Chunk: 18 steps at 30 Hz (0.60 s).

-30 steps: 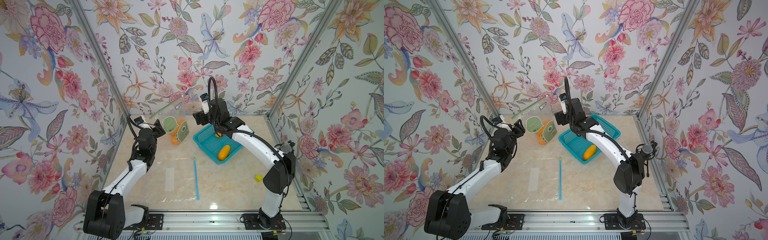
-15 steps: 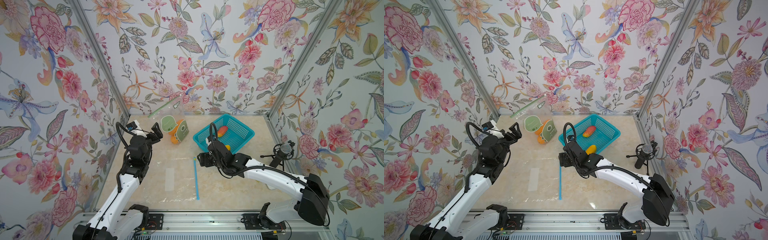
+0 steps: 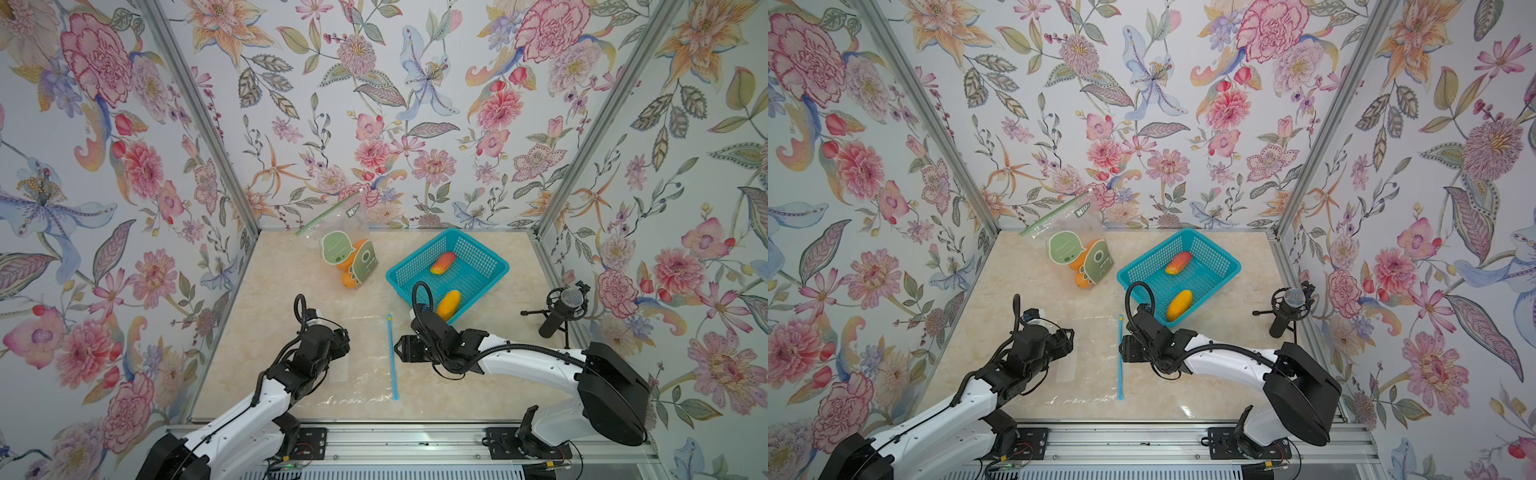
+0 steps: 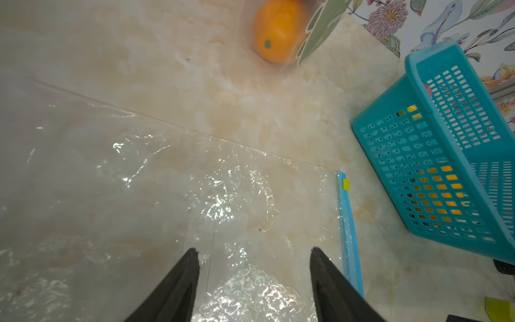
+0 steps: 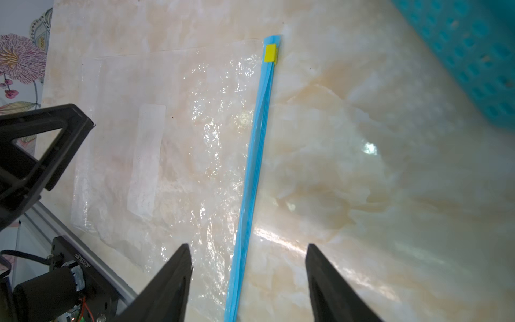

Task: Place the mango in a zip-top bag and seal the zipper
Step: Pick up the zipper food storage bag at the center of the board.

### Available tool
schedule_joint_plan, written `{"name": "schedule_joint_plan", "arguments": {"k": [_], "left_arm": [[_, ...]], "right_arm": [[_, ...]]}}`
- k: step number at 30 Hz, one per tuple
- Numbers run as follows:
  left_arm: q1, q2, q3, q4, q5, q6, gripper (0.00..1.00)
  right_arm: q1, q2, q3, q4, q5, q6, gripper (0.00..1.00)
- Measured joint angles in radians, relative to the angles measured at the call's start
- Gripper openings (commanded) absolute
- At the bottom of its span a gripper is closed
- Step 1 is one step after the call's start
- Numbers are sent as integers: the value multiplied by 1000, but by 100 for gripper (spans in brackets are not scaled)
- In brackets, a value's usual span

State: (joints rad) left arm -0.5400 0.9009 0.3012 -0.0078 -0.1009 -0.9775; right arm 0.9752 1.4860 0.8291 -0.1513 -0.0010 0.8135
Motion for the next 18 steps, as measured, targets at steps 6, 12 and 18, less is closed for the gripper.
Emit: {"name": "schedule_joint_plan", "arguments": {"k": [6, 12, 18], "left_arm": [[-4, 97, 37, 27, 39, 27, 65], [-131, 365, 319, -83, 60, 99, 76], [-275, 580, 595, -222, 43, 118, 77]], "right_arm": [[-56, 27, -2, 39, -5, -1, 41], [-77, -15, -72, 25, 79, 5, 37], [-81, -206, -180, -31, 198, 38, 36]]}}
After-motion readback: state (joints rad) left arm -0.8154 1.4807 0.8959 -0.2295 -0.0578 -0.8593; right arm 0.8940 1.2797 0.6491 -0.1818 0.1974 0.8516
